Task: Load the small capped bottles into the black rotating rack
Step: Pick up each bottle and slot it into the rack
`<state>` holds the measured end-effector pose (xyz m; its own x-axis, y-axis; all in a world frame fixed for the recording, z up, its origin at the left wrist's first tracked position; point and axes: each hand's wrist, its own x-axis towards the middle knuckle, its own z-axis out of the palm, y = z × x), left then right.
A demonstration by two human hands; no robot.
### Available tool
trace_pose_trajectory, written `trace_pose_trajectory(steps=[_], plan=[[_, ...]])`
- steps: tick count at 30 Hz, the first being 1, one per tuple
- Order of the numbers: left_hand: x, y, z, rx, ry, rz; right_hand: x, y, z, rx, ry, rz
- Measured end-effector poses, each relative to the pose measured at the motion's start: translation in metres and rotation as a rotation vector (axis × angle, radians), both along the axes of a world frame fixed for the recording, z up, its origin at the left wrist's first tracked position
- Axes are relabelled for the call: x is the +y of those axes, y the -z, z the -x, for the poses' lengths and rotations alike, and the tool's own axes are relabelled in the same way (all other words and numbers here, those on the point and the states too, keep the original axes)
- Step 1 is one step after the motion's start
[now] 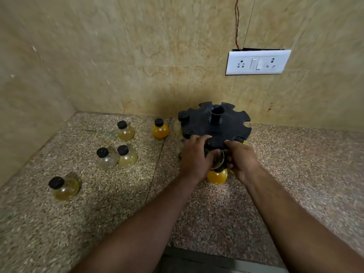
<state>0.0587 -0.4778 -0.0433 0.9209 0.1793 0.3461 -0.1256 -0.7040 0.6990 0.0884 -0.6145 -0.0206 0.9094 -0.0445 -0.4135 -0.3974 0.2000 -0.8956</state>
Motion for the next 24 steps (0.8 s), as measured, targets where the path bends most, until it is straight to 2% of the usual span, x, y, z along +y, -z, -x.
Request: trace_pose_trajectory(steps=[8, 12, 16, 24], plan=[[0.000, 0.008, -0.006, -0.006, -0.096, -0.026, 0.004, 0.015, -0.003, -0.062, -0.074, 0.069], [0.010, 0.015, -0.004, -0.022, -0.223, 0.057, 0.014, 0.010, 0.005, -0.115, -0.216, 0.191], [0.030, 0.017, -0.008, 0.005, -0.349, 0.153, 0.031, 0.010, 0.018, -0.153, -0.350, 0.226], [0.098, 0.065, 0.027, 0.154, -0.552, 0.265, 0.101, 0.063, 0.028, -0.217, -0.619, 0.482]])
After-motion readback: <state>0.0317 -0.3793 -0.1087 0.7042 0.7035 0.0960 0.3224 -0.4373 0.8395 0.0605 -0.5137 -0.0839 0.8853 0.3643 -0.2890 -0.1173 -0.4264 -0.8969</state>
